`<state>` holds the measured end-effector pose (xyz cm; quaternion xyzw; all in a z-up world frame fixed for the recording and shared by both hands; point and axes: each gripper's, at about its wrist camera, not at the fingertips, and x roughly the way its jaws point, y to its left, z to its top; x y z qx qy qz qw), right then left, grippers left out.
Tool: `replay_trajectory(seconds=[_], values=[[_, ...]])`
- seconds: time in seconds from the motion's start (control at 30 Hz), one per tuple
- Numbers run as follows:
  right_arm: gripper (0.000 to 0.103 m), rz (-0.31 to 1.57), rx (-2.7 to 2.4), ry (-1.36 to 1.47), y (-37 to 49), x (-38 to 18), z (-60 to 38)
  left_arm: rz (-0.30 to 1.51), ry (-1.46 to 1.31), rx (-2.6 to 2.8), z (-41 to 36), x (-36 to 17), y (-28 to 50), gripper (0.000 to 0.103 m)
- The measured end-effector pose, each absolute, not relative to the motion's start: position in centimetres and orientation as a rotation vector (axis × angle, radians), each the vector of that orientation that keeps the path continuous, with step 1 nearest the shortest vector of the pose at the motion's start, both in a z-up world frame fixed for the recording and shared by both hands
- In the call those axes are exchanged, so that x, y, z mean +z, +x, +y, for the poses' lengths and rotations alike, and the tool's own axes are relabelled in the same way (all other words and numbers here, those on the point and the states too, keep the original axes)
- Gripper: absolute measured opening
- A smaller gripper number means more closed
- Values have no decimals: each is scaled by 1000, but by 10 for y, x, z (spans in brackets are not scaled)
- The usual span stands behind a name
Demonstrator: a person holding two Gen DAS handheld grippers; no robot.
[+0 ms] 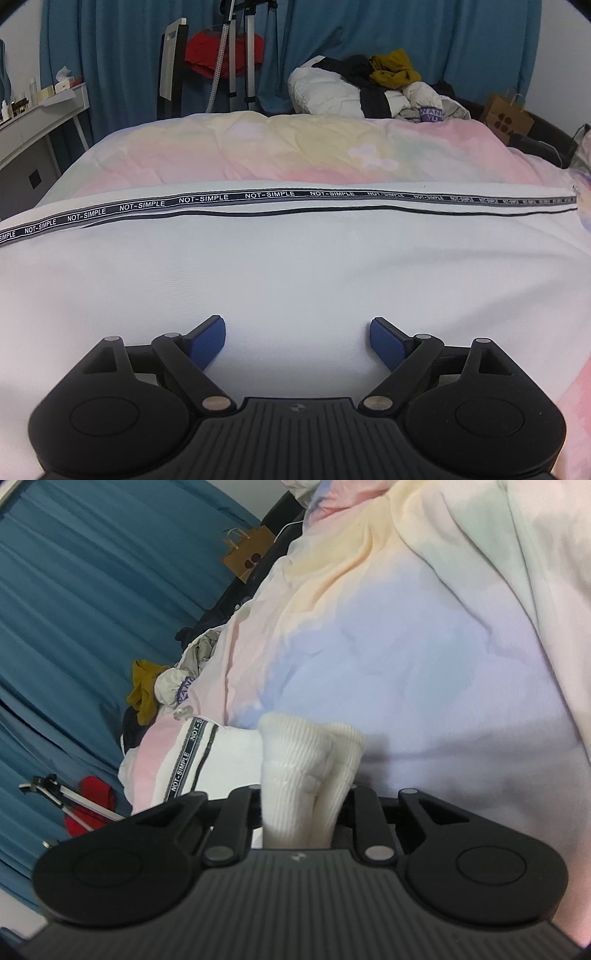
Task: Fold clothes
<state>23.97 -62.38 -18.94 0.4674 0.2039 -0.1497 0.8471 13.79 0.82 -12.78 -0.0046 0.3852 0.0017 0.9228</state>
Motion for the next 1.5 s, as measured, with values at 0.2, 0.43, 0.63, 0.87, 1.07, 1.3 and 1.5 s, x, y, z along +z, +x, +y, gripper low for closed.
replay_trajectory(seconds=[0.2,0.43,0.63,0.87,1.07,1.3,1.5], values=[[20,421,-331,885,240,-177,-615,793,-9,5,9,-128,139,88],[20,339,-335,673,241,-138,-589,797,-14,3,11,-127,141,90],[20,189,-249,508,230,-87,-544,794,-35,11,10,-124,140,90],[20,60,10,161,206,-36,-440,761,-174,33,27,-110,137,90],[20,172,299,-47,187,-49,-333,664,-354,94,60,-81,126,90],[20,497,449,-301,176,-125,-256,605,-478,99,84,-67,120,90],[20,436,394,-427,157,-123,-239,600,-597,-29,92,-69,124,90]])
